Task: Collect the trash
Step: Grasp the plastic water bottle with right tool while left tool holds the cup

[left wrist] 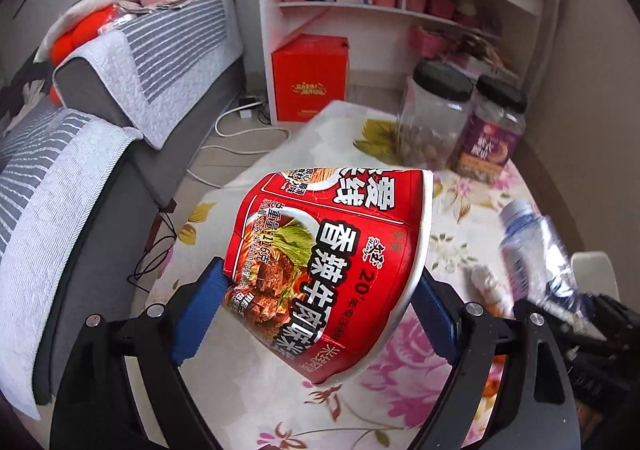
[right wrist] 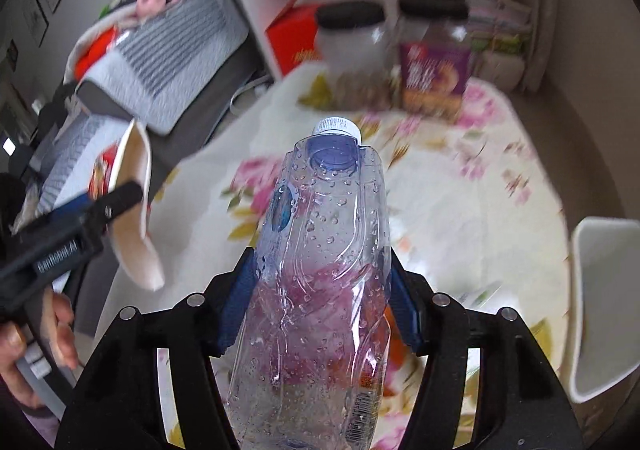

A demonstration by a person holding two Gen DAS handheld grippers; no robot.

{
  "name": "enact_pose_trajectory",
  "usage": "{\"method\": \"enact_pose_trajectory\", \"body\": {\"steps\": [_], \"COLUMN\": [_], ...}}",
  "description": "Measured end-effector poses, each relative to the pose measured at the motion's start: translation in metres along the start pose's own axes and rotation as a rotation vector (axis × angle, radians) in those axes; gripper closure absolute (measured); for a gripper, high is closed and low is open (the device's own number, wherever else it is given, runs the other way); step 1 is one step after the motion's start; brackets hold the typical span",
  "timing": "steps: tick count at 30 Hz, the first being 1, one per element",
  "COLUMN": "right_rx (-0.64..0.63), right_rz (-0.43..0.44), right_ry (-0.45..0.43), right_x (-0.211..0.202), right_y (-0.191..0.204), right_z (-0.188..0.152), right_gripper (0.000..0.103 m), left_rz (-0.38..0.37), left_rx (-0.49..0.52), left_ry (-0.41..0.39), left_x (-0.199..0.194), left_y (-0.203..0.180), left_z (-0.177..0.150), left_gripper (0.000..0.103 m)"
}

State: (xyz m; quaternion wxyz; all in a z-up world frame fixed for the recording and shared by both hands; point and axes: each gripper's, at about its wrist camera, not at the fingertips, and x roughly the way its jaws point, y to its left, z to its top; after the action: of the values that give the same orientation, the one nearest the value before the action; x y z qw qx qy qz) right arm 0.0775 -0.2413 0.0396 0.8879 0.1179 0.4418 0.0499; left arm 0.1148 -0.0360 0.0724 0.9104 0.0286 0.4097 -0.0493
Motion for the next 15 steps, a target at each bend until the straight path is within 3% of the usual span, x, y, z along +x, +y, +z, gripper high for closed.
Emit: {"method": "enact_pose_trajectory", "body": {"steps": [9,15], "right_rx": [0.006,0.004], "right_rz": [-0.113,-0.159], "right_ry": [-0.210,-0.281], "right_x": [-0.035,-0.052], "right_y": [-0.023,-0.034], "right_z": [0.014,0.014], "right_gripper": [0.044,0.044], "left_rz": [0.004,0.011], "left_rx": [-0.076,-0.081], "left_ry": [-0.086,-0.136], "left_x": [-0.025,-0.039], "left_y": [-0.022,-0.046], "left_z": [0.007,0.007], "left_gripper": [0.018,0.018]}}
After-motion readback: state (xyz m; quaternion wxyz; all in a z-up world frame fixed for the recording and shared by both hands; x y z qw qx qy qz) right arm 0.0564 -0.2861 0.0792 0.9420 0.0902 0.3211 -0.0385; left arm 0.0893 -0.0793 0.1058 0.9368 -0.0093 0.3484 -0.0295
